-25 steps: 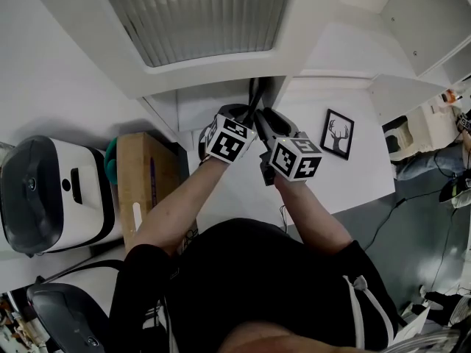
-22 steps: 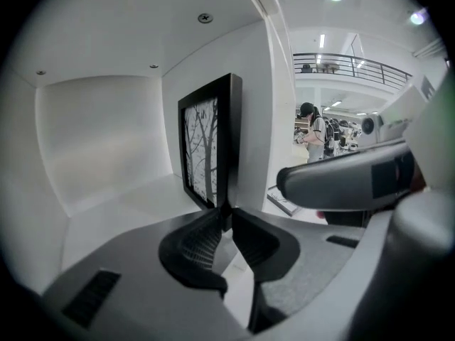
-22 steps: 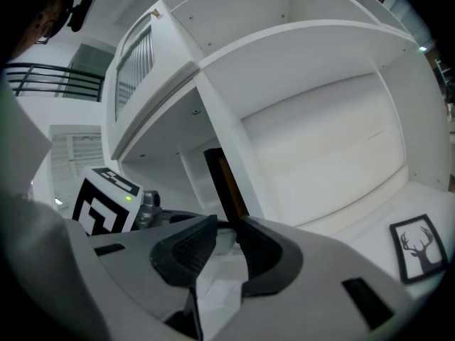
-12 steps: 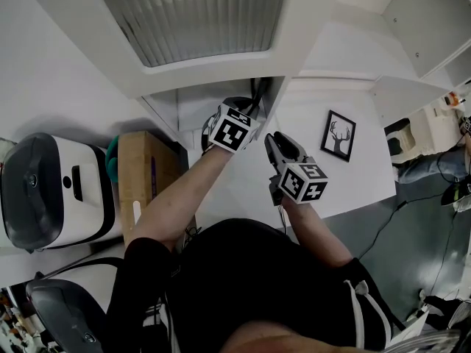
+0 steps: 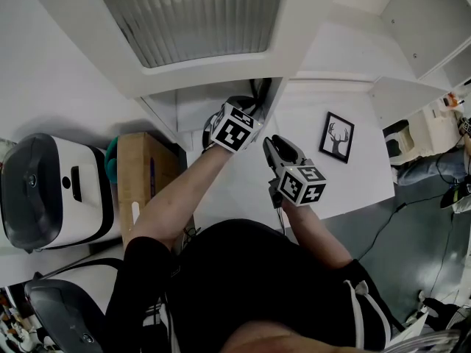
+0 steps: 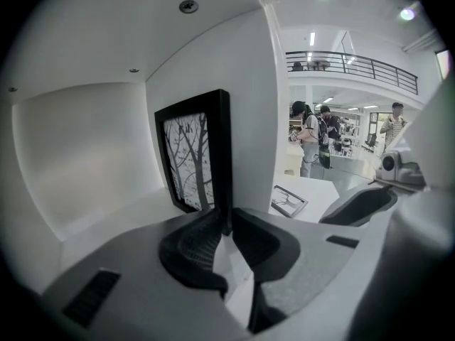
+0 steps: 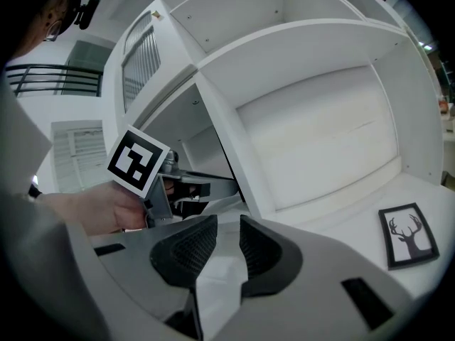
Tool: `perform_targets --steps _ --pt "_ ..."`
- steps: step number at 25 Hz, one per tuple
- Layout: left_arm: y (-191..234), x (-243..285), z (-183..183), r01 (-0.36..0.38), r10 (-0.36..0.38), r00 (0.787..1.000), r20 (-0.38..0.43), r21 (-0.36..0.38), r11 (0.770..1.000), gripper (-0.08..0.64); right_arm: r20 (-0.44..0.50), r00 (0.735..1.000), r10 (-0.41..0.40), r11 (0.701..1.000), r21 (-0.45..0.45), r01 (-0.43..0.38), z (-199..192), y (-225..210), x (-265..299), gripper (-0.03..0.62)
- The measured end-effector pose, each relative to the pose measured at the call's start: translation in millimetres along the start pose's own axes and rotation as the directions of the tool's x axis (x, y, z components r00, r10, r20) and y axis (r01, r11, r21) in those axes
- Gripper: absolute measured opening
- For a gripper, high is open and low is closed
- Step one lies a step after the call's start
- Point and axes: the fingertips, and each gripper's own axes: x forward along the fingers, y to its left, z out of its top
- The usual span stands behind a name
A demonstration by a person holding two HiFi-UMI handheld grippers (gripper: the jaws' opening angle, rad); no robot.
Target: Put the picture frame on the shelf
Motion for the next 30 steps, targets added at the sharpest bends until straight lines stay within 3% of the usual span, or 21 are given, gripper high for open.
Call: perform_targets --steps 14,20,27,30 --pt "-0.6 -20.1 5.5 -0.025 0.024 0.999 0.039 0.026 0.999 0.052 -0.004 1.000 0.008 1.000 -0.017 -0.008 -7.9 9.5 -11.2 0.095" --pt "-13.2 -50.3 7.7 -0.056 0.053 0.993 0.110 0.024 0.998 0.052 0.011 1.000 0.001 0.999 -0.041 -0.001 -9.4 17.2 -25.9 0.095" --pt "-57.5 -122.1 -21.8 0.000 0.005 0.981 0.193 -0.026 1.000 0.052 0.011 0.998 0.068 0.996 -0.062 -0.067 -26.2 50.5 -40.4 0.095" --pt "-67.8 -156.8 -32.1 0.024 -0.001 0.971 0.240 -0.096 0.995 0.051 0.007 0.993 0.114 0.991 -0.073 -0.113 -32.0 67.7 -48.3 0.095"
